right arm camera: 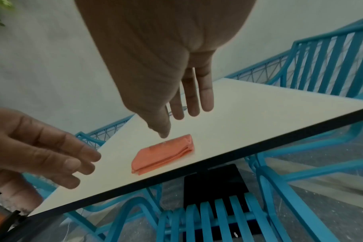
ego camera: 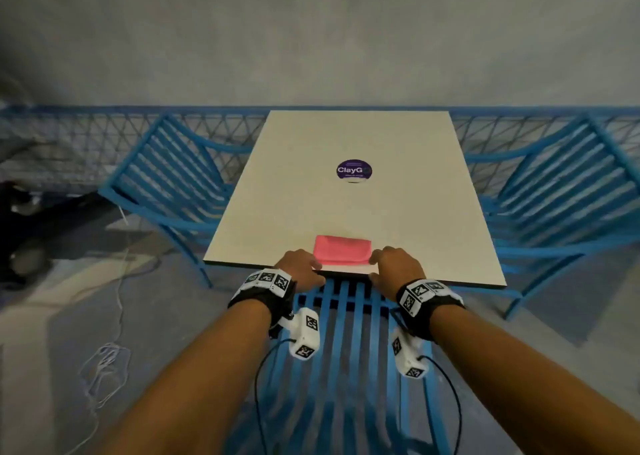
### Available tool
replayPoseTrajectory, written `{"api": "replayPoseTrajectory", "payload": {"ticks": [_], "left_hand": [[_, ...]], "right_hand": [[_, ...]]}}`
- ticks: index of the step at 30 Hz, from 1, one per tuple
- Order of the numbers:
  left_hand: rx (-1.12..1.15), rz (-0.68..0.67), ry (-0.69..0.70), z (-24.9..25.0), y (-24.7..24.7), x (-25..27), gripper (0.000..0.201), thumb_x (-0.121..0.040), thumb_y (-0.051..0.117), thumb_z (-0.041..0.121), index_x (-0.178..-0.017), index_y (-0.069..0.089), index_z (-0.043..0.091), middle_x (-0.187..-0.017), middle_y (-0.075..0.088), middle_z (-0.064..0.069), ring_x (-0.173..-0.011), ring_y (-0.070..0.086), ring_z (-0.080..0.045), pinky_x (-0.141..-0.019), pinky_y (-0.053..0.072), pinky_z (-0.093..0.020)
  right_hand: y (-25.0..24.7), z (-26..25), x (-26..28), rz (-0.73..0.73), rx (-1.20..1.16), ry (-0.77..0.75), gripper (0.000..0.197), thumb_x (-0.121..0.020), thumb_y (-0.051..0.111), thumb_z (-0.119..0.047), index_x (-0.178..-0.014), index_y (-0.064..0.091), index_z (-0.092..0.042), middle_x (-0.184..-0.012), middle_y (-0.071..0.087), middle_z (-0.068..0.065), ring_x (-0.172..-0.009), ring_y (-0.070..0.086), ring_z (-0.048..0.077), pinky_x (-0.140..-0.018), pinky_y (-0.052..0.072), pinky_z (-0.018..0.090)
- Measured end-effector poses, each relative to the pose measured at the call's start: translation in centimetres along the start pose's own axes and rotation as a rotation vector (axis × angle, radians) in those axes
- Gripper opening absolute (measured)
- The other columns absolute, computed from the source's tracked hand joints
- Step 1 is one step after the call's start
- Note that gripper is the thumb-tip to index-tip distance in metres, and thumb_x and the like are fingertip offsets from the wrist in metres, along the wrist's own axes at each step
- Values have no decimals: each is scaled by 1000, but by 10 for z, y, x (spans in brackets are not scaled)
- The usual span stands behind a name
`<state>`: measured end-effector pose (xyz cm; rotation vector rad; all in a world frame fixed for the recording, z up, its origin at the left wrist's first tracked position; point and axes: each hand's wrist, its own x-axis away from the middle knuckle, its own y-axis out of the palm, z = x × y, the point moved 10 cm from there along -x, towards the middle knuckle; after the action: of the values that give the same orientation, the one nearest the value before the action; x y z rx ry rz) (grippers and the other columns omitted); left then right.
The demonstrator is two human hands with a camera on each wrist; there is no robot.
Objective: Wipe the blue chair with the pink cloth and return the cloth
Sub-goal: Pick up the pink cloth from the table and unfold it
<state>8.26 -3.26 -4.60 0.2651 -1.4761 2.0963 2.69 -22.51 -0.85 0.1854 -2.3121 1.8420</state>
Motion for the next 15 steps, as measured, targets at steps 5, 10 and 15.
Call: {"api": "replayPoseTrajectory", "payload": {"ticks": [5,10,15], "left_hand": [[92,9,-15,6,16,-32,54,-89,73,35,-141,60,27,-151,55,-1,-135,55,-22,-109,47,-35],[32,90,-21,10,21,-62,51,-93,68,35,-143,57,34,-148,48,-7,-129,56,-27,-105,51,-39],[-13,161,-68,3,37,-86,51,-91,73,39,-140,61,37,-140,47,-4,-131,47,-25,-105,50,-41]], "right_hand": [[29,15,-33,51,-43,36,37,-93,58,-26,-129,59,-20,-120,63,7,-111,58,29,-82,52,37],[47,28,-61,92,-17,74,38,-91,58,-19,-129,59,-23,-110,64,9,-101,60,30,-75,53,37],[67,37,-84,80,-29,87,34,-89,58,-16,-121,64,-24,-99,66,8,-93,61,29,-71,54,37]]}}
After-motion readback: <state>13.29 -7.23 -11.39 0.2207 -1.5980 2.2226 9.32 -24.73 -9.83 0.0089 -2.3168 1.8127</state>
